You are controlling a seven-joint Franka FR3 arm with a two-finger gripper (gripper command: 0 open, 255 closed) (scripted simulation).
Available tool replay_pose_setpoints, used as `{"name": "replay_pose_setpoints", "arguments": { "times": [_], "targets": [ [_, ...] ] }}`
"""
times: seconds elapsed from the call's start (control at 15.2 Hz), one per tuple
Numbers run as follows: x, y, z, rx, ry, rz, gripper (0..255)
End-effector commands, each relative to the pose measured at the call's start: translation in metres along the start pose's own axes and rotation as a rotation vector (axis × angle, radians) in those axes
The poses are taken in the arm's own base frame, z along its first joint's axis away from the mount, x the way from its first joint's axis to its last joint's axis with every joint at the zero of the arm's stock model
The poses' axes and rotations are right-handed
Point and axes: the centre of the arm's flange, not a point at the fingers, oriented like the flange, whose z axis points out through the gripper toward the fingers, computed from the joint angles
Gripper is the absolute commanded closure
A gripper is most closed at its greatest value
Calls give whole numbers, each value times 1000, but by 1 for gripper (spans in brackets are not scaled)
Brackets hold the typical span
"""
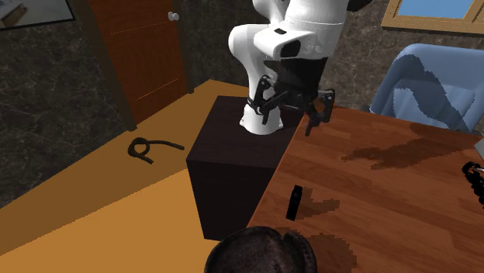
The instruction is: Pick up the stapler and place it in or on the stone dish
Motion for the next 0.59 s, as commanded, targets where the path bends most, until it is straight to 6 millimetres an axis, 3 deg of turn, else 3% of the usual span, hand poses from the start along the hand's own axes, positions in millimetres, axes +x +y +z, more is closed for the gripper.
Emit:
{"name": "replay_pose_setpoints", "arguments": {
  "times": [0.0, 0.53],
  "targets": [
    [10, -10, 24, 9, 6, 14, 0],
    [43, -53, 112, 41, 22, 66, 0]
  ]
}}
